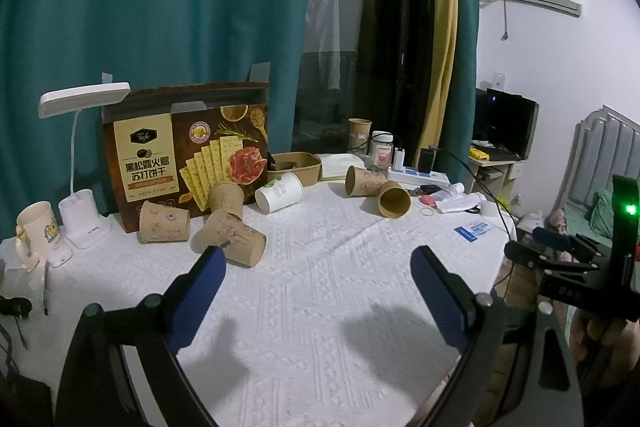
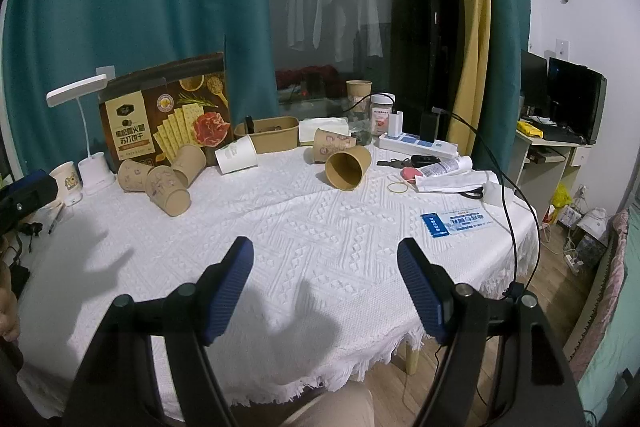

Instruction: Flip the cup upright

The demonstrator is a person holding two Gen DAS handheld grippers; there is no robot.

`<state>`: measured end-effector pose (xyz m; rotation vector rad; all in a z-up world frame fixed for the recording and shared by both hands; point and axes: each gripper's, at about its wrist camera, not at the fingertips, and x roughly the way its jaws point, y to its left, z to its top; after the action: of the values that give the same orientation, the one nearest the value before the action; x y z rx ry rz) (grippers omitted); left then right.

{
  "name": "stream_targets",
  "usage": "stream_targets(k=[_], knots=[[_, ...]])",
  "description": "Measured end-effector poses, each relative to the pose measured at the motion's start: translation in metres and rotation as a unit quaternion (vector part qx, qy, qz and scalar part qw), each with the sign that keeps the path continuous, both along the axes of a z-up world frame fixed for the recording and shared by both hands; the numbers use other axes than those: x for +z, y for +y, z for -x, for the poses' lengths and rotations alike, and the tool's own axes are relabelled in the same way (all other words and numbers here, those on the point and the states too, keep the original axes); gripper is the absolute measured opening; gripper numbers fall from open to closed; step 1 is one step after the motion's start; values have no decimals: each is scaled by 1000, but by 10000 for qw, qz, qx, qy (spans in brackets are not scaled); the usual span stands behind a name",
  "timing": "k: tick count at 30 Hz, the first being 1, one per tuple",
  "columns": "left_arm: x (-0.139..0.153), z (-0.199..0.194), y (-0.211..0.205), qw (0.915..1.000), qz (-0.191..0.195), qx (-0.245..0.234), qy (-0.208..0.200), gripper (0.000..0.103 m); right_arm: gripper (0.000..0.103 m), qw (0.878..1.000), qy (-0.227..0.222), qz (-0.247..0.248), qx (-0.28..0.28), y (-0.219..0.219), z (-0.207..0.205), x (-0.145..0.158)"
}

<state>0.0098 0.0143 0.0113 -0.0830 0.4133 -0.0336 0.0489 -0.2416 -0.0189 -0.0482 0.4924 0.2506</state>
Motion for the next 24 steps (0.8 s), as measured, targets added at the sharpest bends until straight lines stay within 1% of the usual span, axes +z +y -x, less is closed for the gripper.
stream_targets(k=[24], knots=[[-2, 0, -3, 9999, 13, -125, -24, 94, 72, 10000, 11, -4, 2, 2, -2, 0]])
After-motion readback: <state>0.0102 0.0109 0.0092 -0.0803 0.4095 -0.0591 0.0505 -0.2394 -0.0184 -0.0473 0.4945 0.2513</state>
